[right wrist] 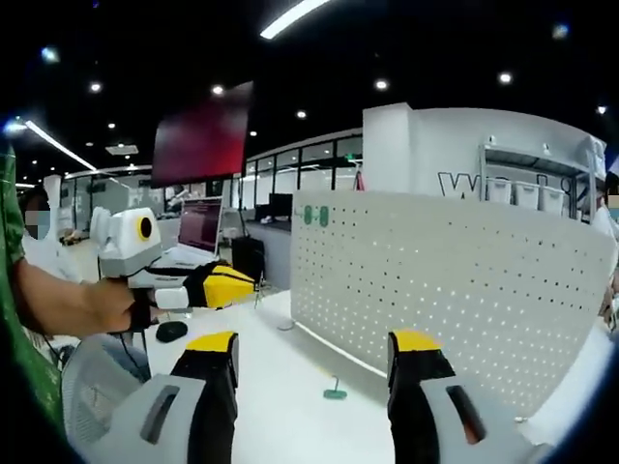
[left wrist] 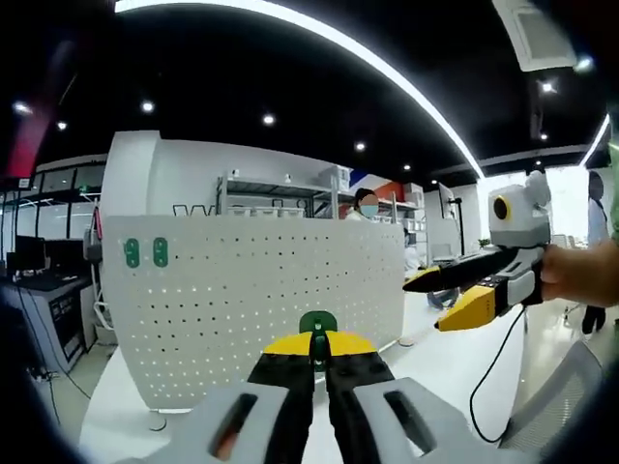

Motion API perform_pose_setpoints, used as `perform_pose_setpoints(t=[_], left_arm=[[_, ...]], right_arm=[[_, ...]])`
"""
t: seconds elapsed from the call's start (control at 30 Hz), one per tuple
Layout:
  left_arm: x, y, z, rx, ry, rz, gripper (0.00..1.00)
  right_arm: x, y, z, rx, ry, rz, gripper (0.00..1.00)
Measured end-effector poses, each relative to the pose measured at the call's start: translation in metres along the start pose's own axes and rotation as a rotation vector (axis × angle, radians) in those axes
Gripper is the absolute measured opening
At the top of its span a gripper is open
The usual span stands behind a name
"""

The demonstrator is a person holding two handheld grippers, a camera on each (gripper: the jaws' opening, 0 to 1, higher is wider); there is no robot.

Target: Insert the hook assembly into the mounting plate slot until the hook locks in place.

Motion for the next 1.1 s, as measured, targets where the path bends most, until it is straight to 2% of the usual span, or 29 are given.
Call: perform_pose_setpoints(t=[0.3, 0.47, 0.73, 1.1], left_arm=[[0.024, 0.030, 0.015, -0.073, 0.097, 0.019, 0.02], [0.036, 0.045, 0.029, -0.120, 0.146, 0.030, 0.02], [0.048, 0.053, 0.045, -0.158, 0.209, 0.043, 0.02], [0.075, 0.069, 0.069, -0.201, 0.276, 0.082, 0.02]], right_arm=[[-0.003, 0.007, -0.010, -0.018, 0.010, -0.015, 0.69], [-0.012, 0.009, -0.019, -0.020, 0.012, -0.025, 0.70], [-0.022, 0.026, -0.032, -0.066, -0.003, -0.027, 0.74], [-0.026, 0.032, -0.043, -0.084, -0.023, -0.009, 0.81]])
Point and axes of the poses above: the point that each gripper's makers call its tool centre point, and the gripper's own axes: z roughly forward along the fingers, x roughly to its left, y roughly out of its top, the point moved 3 cm from there along -z, roughly backward along the fingers, and after that the axes turned 7 degrees about -x, right-handed, at the moved point
